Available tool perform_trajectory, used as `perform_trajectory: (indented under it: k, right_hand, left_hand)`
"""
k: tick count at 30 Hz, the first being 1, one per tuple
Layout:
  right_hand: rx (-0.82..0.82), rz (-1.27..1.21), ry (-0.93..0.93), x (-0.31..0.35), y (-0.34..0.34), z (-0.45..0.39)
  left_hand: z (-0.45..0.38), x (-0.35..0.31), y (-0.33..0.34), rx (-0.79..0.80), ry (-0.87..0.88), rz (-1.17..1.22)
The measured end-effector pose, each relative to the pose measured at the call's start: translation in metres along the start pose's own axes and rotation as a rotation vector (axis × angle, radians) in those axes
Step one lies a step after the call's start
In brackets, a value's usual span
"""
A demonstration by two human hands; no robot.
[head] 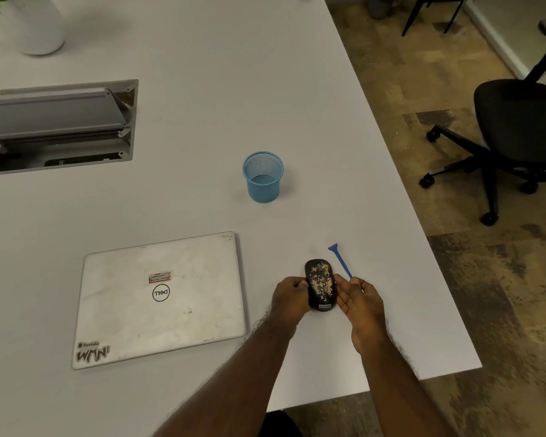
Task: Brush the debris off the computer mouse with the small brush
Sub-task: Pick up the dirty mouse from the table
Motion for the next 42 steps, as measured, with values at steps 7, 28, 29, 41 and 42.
perform_trajectory:
  k: [7, 28, 29, 41, 42]
  right_hand:
    - [0.022, -0.017, -0.021, 0.004, -0.002, 0.006]
    - [-0.029, -0.114, -0.07, 0.048, -0.037, 0.09]
    - [-0.038, -0.108, -0.084, 0.051, -0.04, 0.099]
    - [-0.229, -0.054, -0.293, 0.071, -0.106, 0.227]
    - [-0.246, -0.056, -0.302, 0.069, -0.111, 0.239]
  left_hand:
    - [0.002, 0.002, 0.001, 0.039, 0.013, 0.021]
    - [0.075, 0.013, 0.002, 0.613, -0.096, 0.274]
    - [0.083, 0.014, 0.001, 0.631, -0.097, 0.271]
    - [0.159, 0.037, -0.012, 0.746, -0.072, 0.1]
    - [0.163, 0.04, -0.012, 0.756, -0.071, 0.088]
Point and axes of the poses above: each hand's wrist, its own z-axis away from the middle knuckle, its own y-axis out of the palm, x = y × z, the point moved 8 cm from there along -z, towards the middle knuckle, and after that the axes turned 15 degrees about -y, right-handed, at the moved point
